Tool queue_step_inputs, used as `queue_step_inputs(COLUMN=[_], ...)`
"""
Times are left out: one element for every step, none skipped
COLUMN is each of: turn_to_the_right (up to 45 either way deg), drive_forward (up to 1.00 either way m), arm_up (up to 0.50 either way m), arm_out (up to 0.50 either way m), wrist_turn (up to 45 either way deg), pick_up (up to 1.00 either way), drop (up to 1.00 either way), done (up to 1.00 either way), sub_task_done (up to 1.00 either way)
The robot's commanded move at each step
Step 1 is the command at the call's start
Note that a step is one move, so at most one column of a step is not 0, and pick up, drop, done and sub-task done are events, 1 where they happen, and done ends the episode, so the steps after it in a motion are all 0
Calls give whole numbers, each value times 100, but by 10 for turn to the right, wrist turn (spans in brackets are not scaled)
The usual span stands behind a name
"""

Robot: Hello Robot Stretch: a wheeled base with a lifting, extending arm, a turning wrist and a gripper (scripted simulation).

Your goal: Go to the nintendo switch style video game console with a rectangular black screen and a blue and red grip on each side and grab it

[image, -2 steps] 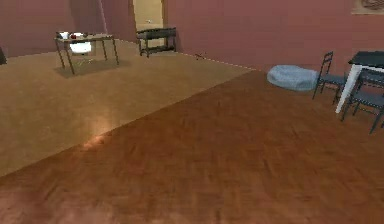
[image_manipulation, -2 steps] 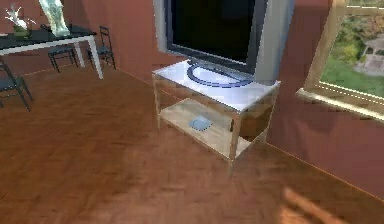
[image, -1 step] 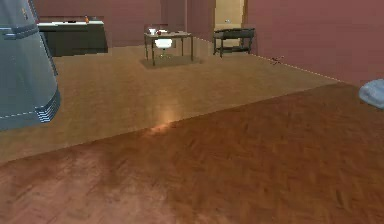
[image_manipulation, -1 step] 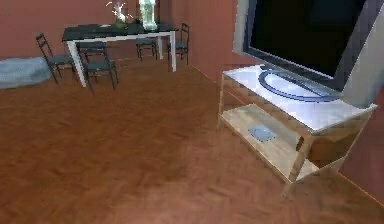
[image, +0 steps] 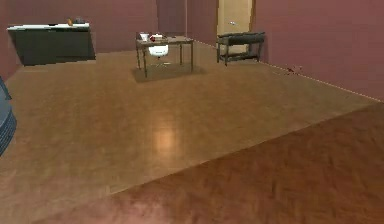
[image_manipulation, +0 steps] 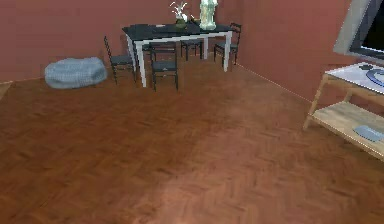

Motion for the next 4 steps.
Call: queue_step_inputs(turn_to_the_right=[0,-30,0,0], drive_forward=[100,0,100,100], arm_up=[0,0,0,0], arm_out=[0,0,0,0], wrist_turn=[0,0,0,0], pick_up=[0,0,0,0], drop=[0,0,0,0], done=[0,0,0,0], sub_task_done=[0,0,0,0])
